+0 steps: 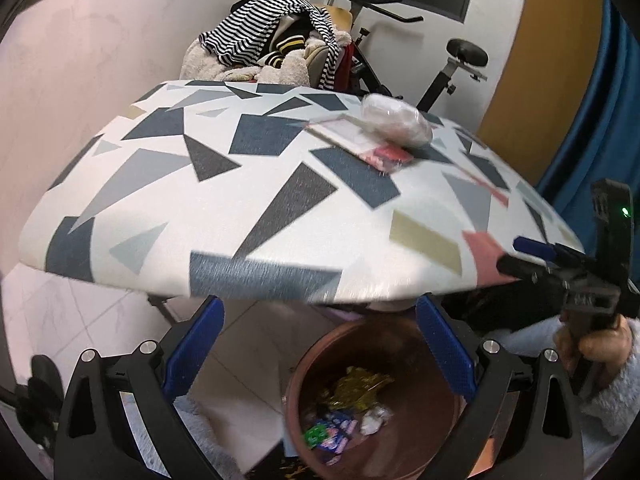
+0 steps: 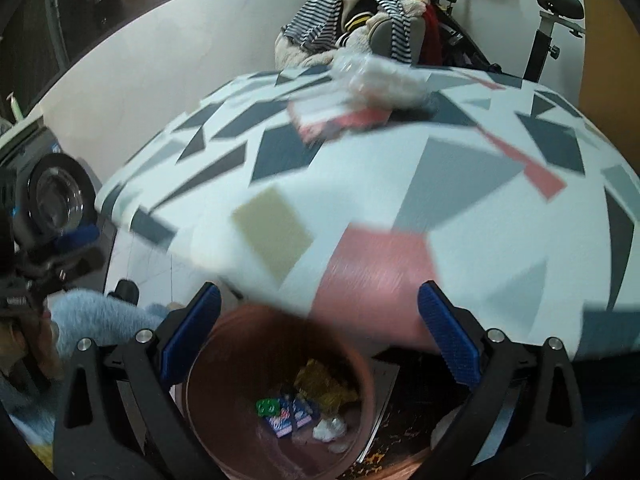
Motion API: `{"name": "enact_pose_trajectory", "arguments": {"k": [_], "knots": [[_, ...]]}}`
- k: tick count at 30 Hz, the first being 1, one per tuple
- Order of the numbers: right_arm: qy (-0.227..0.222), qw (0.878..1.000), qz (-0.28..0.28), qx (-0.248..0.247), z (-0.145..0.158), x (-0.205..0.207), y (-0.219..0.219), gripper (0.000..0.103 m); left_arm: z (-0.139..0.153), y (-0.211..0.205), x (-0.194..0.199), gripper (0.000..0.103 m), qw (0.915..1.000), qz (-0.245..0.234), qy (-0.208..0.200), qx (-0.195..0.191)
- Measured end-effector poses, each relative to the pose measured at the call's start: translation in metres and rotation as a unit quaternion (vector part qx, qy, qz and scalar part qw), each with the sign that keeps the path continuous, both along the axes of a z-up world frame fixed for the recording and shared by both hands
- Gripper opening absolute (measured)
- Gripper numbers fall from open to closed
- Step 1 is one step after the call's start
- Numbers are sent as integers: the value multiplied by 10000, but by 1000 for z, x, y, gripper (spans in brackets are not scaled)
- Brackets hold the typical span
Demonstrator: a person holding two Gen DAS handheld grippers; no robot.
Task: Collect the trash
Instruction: 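Grasp the white plastic bag with the right tool while the left grasps the red-bordered card package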
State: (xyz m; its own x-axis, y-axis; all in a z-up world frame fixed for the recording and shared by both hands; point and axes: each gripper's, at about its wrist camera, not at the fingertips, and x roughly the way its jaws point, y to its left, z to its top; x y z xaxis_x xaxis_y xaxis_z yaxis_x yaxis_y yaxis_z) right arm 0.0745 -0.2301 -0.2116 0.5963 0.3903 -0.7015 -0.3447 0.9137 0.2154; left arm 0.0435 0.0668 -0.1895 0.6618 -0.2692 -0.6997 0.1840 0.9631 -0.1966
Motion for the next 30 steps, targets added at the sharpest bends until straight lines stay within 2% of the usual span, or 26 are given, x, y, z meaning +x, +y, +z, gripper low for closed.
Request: {"name": "enact_pose_trajectory", "arguments": {"k": [3,5,11,15,18,20,21,23,25,27,28,30], "knots": [[-57,9999,-15,100,15,29,-7,97,8,-1,18,94,9998,-24,11,-189],[-163,9998,-16,137,33,64,-10,97,13,-2,32,94,9996,-38,32,-282],[-228,9994,-25,244,56,149,-5,97,22,3,76,94,9979,96,62,-635],[-86,9999,-125,67,52,206,8,97,22,7,106,94,9952,184,230,-935],[198,9993,-276,-129,42,245,17,97,21,6,124,94,9937,181,353,-1046],[609,9975,-365,-20,30,268,17,97,21,5,136,94,9930,193,441,-1082],[825,9959,-276,257,24,274,15,97,20,4,143,94,9922,199,507,-1123],[718,9968,-171,292,26,276,14,97,20,2,155,94,9902,212,615,-1232],[673,9972,-35,334,27,273,12,77,17,-1,168,96,9878,270,750,-1335],[611,9972,48,428,30,269,6,65,14,-8,185,97,9847,356,928,-1433],[510,9977,20,449,33,264,-2,61,12,-11,193,97,9832,390,1001,-1472],[337,9984,-113,448,35,257,-11,60,8,-21,212,97,9795,483,1154,-1582]]}}
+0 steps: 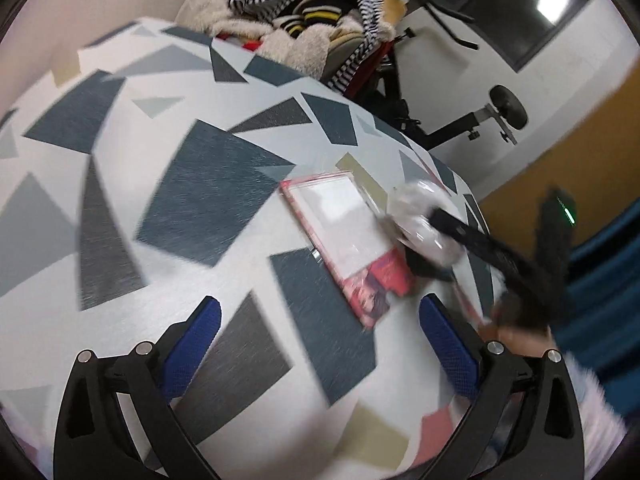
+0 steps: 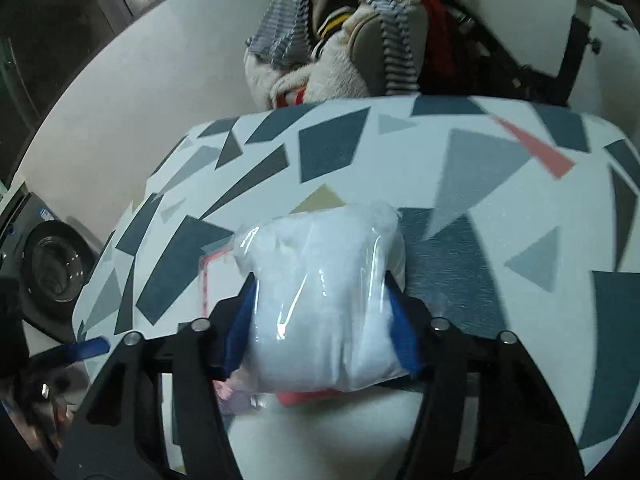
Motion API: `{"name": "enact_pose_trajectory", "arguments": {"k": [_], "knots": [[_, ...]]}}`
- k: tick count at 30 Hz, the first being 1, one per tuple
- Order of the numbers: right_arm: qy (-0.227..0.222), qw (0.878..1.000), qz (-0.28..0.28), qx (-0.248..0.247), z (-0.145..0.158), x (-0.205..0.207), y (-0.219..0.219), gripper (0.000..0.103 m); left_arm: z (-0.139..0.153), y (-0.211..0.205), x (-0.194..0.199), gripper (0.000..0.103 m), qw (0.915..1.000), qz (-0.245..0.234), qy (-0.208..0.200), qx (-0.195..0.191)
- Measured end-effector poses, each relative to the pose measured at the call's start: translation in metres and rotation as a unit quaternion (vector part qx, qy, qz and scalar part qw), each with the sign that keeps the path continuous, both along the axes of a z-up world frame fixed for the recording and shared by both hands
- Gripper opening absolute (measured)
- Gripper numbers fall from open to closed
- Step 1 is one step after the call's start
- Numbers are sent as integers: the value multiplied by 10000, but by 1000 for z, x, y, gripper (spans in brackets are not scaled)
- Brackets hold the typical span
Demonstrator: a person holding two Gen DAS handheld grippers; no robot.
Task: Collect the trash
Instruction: 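Grasp the white plastic bag with the right tool while the left grasps the red-bordered card package, then lift the card package with the left tool while the right lifts the white bag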
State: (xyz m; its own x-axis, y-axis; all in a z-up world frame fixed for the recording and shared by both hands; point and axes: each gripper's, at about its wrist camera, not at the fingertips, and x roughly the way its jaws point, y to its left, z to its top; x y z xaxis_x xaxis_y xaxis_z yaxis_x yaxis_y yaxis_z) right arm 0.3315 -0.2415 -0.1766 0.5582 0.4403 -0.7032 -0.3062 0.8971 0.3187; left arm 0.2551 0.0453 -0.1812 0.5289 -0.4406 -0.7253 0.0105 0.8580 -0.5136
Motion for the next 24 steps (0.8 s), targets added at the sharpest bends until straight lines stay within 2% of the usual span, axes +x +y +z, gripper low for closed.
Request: {"name": "enact_pose_trajectory", "arguments": {"k": [1,4,7,9,14,18,24], "knots": [[-284,9992,-293,-39,5,-9,-18,60,-2,-5,7,97,10000,53,71,-33],[-745,9949,-649,-223,7,-35,-35,60,-5,-22,35,97,9990,303,315,-51],[-1037,9873,-1107,-471,2,-57,-56,60,-10,-41,67,97,9960,599,666,18],[-1084,9853,-1224,-498,-1,-58,-64,60,-13,-47,81,97,9930,826,844,-16],[-1032,9840,-1440,-163,-3,-63,-88,60,-24,-57,110,97,9811,1367,1367,62],[-1011,9860,-1321,-119,-4,-57,-92,60,-27,-63,121,97,9725,1756,1481,375],[-903,9878,-1269,32,-9,-51,-97,60,-30,-80,130,97,9675,1878,1402,946]]}}
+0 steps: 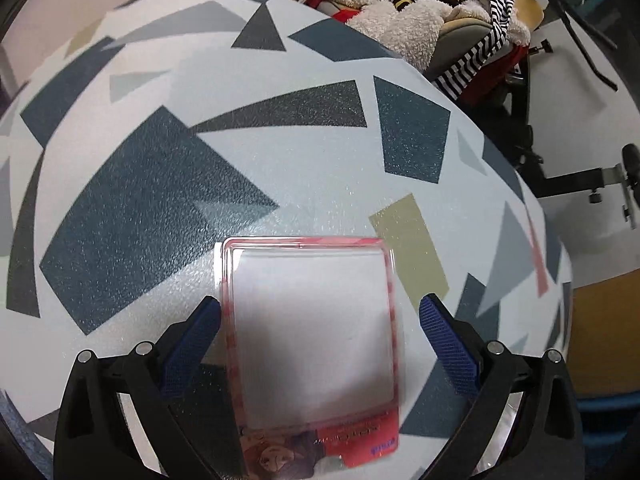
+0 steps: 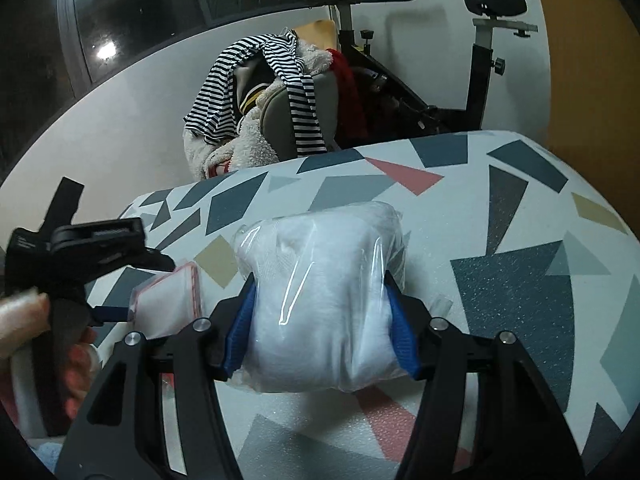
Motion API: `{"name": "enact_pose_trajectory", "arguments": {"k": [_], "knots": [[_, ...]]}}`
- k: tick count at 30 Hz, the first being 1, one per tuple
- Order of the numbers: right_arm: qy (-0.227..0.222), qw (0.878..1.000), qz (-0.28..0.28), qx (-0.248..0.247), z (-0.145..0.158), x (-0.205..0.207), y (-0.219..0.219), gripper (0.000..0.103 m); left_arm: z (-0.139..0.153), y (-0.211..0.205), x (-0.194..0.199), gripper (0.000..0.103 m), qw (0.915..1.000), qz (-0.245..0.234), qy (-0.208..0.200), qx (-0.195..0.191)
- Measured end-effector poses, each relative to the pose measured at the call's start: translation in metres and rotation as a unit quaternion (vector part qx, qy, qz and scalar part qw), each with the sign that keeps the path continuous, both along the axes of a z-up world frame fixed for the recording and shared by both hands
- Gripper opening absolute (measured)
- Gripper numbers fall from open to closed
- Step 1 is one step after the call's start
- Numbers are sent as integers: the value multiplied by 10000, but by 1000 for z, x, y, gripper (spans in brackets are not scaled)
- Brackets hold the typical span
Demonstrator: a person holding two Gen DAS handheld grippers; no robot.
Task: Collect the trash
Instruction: 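Lift the card package with the left tool while the right lifts the white bag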
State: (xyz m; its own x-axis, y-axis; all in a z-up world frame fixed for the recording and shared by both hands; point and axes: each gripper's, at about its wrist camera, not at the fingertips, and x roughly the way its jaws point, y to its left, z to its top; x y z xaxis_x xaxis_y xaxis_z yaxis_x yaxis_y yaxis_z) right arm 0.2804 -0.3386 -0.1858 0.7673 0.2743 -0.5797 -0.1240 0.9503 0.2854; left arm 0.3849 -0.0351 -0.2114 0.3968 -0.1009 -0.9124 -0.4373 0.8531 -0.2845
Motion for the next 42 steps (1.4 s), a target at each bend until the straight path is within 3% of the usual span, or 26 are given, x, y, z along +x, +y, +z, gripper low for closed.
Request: {"name": "enact_pose_trajectory", "arguments": {"k": [9,17,18,19,20,23,26,28,29,33,42], "knots": [[55,9999,20,135,-3,6,3,60,-5,-22,4,97,9957,-268,-99,883],[54,9999,66,73,-4,7,6,60,3,-18,-9,93,9926,-711,-530,825],[55,9999,60,73,-4,6,6,60,7,-18,-13,83,9911,-811,-633,849],[55,9999,54,71,-4,6,6,60,10,-18,-16,9,9889,-974,-660,905],[55,9999,63,63,-4,6,6,60,13,-19,-18,7,9870,-1187,-701,829],[30,10000,63,-29,-3,5,9,60,14,-14,-27,8,9847,-1455,-651,705],[62,9996,118,-241,-2,6,17,60,13,-4,-33,26,9867,-1401,-653,514],[55,9994,152,-300,-2,6,20,60,13,1,-36,84,9869,-1393,-800,146],[56,9993,167,-319,-2,5,21,60,14,2,-37,88,9871,-1349,-865,58],[103,9997,87,-217,-3,7,17,60,11,-13,-28,91,9847,-1548,-799,27],[100,9998,120,-140,-5,9,15,60,-4,-48,-7,96,9835,-1603,-503,671]]}}
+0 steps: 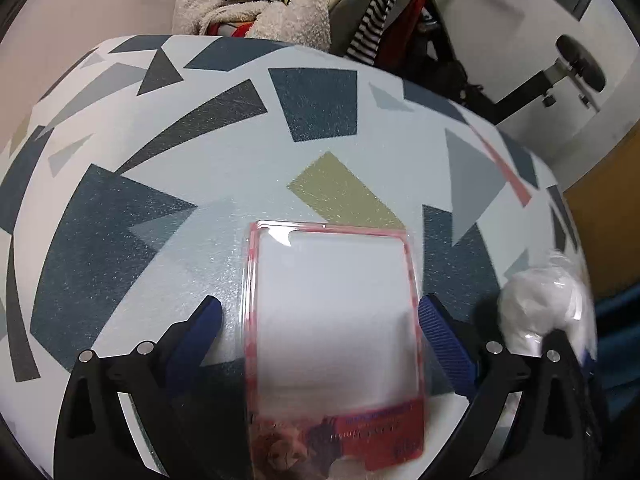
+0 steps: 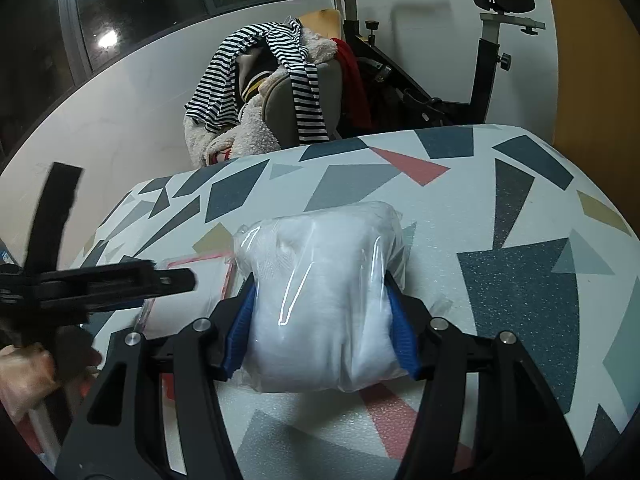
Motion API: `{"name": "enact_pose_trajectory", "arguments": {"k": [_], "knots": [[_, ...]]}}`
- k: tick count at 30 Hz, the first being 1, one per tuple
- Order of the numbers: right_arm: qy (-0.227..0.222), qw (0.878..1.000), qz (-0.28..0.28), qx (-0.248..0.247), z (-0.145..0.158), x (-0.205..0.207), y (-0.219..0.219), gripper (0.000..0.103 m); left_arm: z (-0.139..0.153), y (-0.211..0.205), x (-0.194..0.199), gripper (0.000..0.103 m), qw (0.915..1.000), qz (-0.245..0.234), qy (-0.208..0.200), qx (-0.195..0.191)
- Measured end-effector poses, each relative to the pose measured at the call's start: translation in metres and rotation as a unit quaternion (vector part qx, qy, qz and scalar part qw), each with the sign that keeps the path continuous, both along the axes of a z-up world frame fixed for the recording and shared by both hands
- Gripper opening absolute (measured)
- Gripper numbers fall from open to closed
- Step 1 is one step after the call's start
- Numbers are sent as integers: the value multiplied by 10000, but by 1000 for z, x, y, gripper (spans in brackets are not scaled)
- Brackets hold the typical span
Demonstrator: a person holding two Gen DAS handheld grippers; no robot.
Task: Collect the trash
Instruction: 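Lift the card package with the left tool while the right lifts the white bag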
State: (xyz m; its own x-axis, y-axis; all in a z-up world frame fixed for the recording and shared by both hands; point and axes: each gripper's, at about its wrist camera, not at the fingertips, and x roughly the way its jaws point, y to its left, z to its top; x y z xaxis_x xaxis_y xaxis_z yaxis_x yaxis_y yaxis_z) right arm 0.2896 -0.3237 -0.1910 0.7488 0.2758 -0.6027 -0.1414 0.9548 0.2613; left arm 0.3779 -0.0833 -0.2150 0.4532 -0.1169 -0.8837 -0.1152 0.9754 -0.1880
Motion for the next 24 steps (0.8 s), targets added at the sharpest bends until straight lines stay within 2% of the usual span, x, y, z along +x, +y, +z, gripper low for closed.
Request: {"name": "enact_pose_trajectory", "arguments": {"k": [2,6,12,17,21,24], "knots": [[-3,10000,0,55,-1,0,-2,60,-3,2,2,96,9998,173,19,96],[-10,9999,6,133,-1,0,-5,60,-3,-5,3,96,9993,56,-77,355],[-15,9998,16,206,-2,-1,-8,60,-2,-10,2,98,9983,44,-235,535],[-23,9997,30,227,-1,-1,-8,60,10,-13,-7,98,9975,-47,-597,387],[-25,9997,23,228,-1,-1,-9,60,2,-23,-4,98,9974,-300,-431,487],[-25,9997,23,231,-1,-1,-9,60,-2,-25,-6,98,9969,-330,-497,507]]}}
